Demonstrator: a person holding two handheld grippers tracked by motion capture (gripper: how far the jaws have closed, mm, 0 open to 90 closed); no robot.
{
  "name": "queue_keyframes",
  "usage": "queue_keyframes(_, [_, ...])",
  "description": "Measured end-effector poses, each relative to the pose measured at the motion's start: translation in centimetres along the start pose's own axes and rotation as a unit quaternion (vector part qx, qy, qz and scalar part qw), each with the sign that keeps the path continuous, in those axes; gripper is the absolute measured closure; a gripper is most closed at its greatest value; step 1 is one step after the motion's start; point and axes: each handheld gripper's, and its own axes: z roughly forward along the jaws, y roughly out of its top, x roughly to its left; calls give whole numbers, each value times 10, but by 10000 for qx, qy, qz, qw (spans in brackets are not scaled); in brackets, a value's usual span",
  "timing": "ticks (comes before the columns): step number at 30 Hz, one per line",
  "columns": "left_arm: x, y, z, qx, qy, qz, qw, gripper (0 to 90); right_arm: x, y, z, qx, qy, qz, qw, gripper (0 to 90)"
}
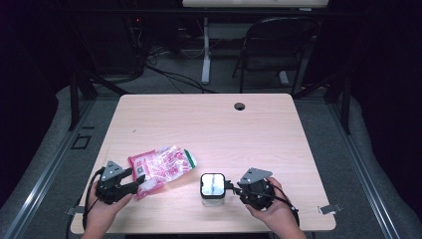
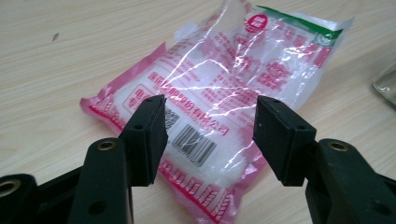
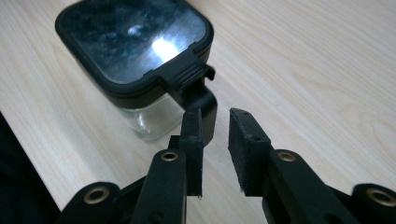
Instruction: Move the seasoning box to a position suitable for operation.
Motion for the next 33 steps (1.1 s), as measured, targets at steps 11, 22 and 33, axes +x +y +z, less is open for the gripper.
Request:
queue_keyframes(11, [-27, 8, 5, 80, -341, 308, 9989, 464, 0, 16, -9, -264, -124, 19, 9996, 793])
queue_keyframes(22, [-57, 9, 12, 211, -613, 651, 9958, 555, 7, 25, -5, -485, 54, -31, 9988, 811])
queue_keyframes(33, [-69, 8, 15, 253, -794, 806, 9933, 676, 9, 23, 2, -498, 78, -26, 9987, 873])
